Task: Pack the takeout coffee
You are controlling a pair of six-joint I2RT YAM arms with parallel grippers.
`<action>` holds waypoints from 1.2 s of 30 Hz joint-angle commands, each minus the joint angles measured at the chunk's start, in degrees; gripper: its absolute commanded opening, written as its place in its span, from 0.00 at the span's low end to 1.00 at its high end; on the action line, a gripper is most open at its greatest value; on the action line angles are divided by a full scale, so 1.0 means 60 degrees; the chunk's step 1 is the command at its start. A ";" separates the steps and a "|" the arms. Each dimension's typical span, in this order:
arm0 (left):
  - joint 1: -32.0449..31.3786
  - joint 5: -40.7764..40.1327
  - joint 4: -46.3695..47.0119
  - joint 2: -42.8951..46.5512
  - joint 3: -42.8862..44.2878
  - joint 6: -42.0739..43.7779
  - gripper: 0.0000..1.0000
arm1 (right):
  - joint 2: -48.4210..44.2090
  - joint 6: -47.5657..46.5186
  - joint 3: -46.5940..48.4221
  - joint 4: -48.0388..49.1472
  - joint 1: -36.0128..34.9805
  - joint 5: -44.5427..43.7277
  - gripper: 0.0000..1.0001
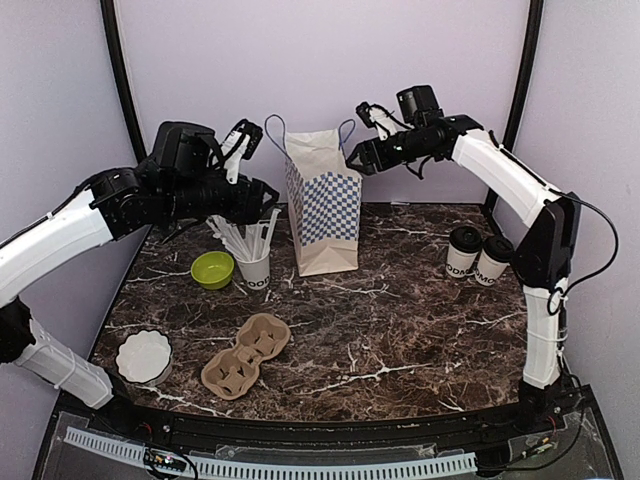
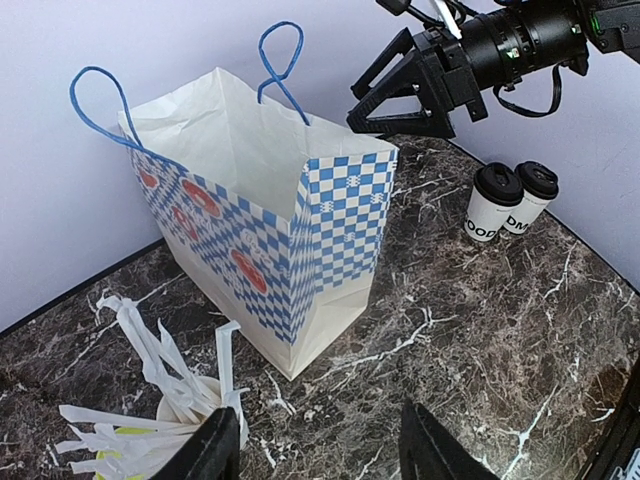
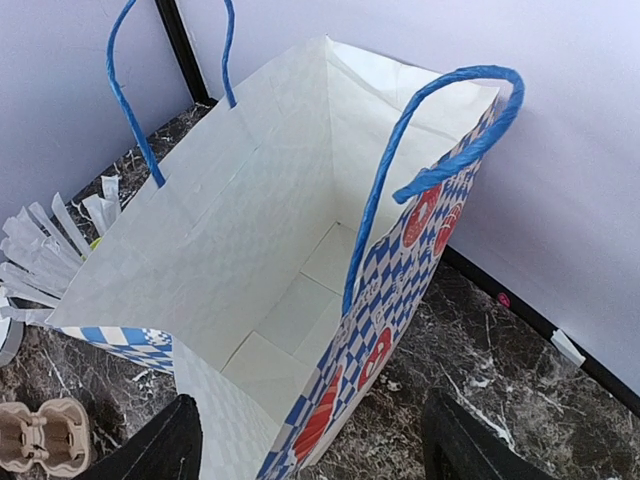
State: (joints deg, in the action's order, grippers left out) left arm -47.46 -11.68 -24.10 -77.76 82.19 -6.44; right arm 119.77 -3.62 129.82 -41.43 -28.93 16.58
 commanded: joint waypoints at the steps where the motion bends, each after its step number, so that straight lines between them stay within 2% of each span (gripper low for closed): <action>1: 0.0043 -0.0159 0.0085 0.0279 -0.0230 -0.0218 0.56 | 0.0319 0.0309 0.0612 0.0456 -0.0211 -0.0295 0.74; 5: 0.0044 -0.0106 0.0230 0.0379 -0.0507 -0.0329 0.56 | 0.0690 0.0421 0.0795 0.0576 -0.0341 -0.0791 0.69; 10: 0.0044 -0.0030 0.0281 0.0424 -0.0729 -0.0463 0.56 | 0.1045 0.0479 0.1004 0.0774 -0.0543 -0.1641 0.54; 15: 0.0048 -0.0071 0.0272 0.0551 -0.0906 -0.0526 0.56 | 0.1203 0.0440 0.1083 0.0797 -0.0700 -0.2383 0.30; 17: 0.0045 -0.0133 0.0269 0.0616 -0.0967 -0.0513 0.56 | 0.1231 0.0434 0.1077 0.0771 -0.0701 -0.2484 0.16; 20: 0.0044 -0.0239 0.0296 0.0690 -0.1037 -0.0490 0.56 | 0.1166 0.0373 0.1074 0.0688 -0.0701 -0.2371 0.01; 27: 0.0052 -0.0342 0.0327 0.0724 -0.1101 -0.0367 0.56 | 0.0038 -0.0232 0.0772 0.0459 -0.0680 -0.2047 0.00; 36: 0.0057 -0.0354 0.0183 0.0885 -0.1049 0.0021 0.56 | -0.2788 -0.1592 -0.2204 0.0476 -0.0282 -0.0242 0.00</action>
State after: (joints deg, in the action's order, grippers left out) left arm -47.46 -13.15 -22.76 -74.85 76.31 -8.10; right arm 111.66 -8.43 122.91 -40.99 -31.90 8.91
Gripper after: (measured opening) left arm 0.558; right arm 0.002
